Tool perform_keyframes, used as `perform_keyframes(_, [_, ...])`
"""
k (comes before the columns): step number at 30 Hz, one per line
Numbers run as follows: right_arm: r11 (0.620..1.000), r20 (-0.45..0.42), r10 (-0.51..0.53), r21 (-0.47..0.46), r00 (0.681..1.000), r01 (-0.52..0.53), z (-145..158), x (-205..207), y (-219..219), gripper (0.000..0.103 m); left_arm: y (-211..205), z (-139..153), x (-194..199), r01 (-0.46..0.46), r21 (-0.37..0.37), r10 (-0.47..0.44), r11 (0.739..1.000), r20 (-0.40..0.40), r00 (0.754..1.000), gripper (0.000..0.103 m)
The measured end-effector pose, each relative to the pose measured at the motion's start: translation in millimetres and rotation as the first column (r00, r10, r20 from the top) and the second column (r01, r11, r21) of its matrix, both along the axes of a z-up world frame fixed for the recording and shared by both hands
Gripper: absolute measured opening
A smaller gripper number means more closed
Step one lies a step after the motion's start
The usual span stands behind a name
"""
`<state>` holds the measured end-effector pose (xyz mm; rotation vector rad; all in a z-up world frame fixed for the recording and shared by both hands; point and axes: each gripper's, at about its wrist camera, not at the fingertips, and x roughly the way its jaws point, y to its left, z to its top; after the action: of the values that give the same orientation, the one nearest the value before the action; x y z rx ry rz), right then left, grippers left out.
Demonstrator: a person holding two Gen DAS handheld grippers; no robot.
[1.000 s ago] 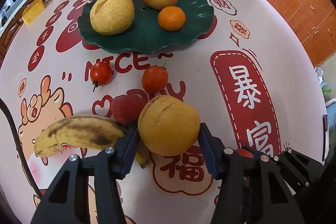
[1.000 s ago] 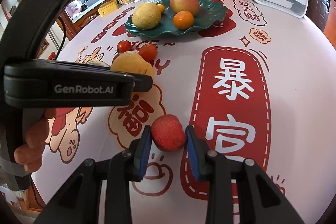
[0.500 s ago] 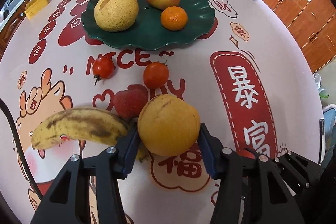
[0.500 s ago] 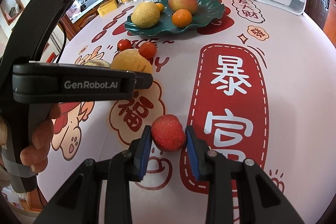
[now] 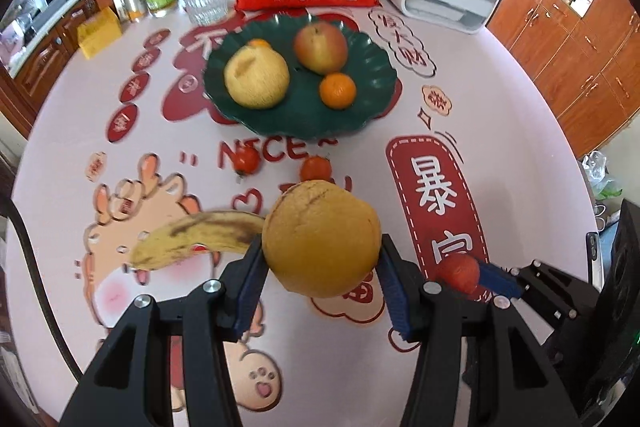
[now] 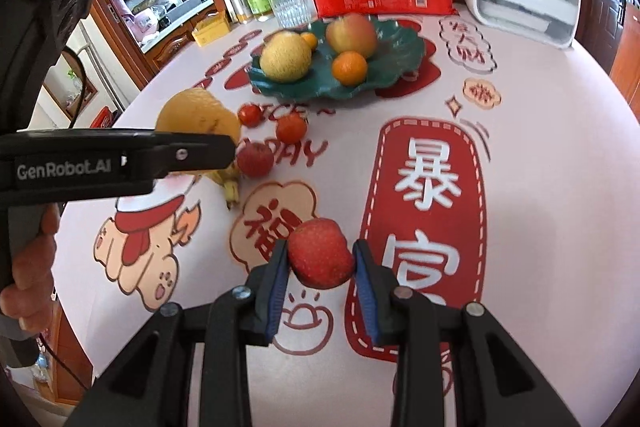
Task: Organize fruits
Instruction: 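Lift the citrus and lychee and carry both toward the green plate, then lower the citrus and lychee onto the plate and open both tools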
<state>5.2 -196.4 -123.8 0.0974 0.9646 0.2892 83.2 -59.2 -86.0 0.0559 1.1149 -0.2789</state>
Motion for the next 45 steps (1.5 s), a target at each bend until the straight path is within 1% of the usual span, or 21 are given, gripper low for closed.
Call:
perform_keyframes(6, [1.000, 0.050, 0.015, -0.015, 0.999, -0.014, 39, 7, 2, 0.032, 13, 45, -6, -0.003, 0.004, 0.003, 1.000, 0.082, 0.997, 0.052])
perform_keyframes(9, [1.000, 0.080, 0.015, -0.017, 0.997, -0.014, 64, 18, 0, 0.032, 19, 72, -3, -0.001, 0.022, -0.002, 1.000, 0.132, 0.991, 0.052])
perform_keyframes(13, [0.999, 0.144, 0.022, -0.026, 0.989, -0.019, 106, 32, -3, 0.032, 25, 110, 8, -0.002, 0.037, -0.005, 0.999, 0.201, 0.980, 0.052])
perform_keyframes(19, [0.999, 0.252, 0.035, -0.049, 0.967, -0.023, 183, 59, -2, 0.032, 27, 172, 32, 0.006, 0.063, -0.024, 0.998, 0.291, 0.956, 0.052])
perform_keyframes(23, [0.998, 0.310, 0.036, -0.067, 0.950, -0.016, 226, 80, -1, 0.032, 25, 210, 51, 0.008, 0.085, -0.037, 0.996, 0.352, 0.935, 0.052])
perform_keyframes(25, [0.997, 0.333, 0.032, -0.075, 0.942, -0.007, 244, 93, 0, 0.032, 23, 223, 64, 0.005, 0.101, -0.043, 0.995, 0.374, 0.926, 0.052])
perform_keyframes(28, [0.997, 0.340, 0.027, -0.082, 0.940, 0.001, 254, 112, 0, 0.032, 21, 236, 88, -0.005, 0.112, -0.038, 0.994, 0.383, 0.923, 0.052])
perform_keyframes(31, [0.996, 0.330, 0.022, -0.088, 0.944, 0.008, 254, 133, 2, 0.032, 18, 237, 112, -0.001, 0.123, -0.045, 0.992, 0.372, 0.927, 0.052])
perform_keyframes(35, [0.995, 0.298, 0.012, -0.098, 0.955, 0.018, 239, 160, 7, 0.032, 13, 224, 148, 0.014, 0.146, -0.065, 0.989, 0.356, 0.932, 0.052])
perform_keyframes(37, [0.995, 0.271, 0.006, -0.099, 0.962, 0.021, 225, 174, 11, 0.032, 11, 209, 168, 0.013, 0.150, -0.064, 0.989, 0.335, 0.940, 0.052])
perform_keyframes(40, [0.994, 0.223, -0.002, -0.106, 0.975, 0.026, 198, 195, 16, 0.032, 13, 181, 201, 0.021, 0.148, -0.063, 0.989, 0.283, 0.957, 0.052])
perform_keyframes(45, [0.993, 0.138, -0.007, -0.114, 0.990, 0.023, 146, 221, 26, 0.032, 13, 123, 249, 0.071, 0.142, -0.095, 0.987, 0.170, 0.981, 0.052])
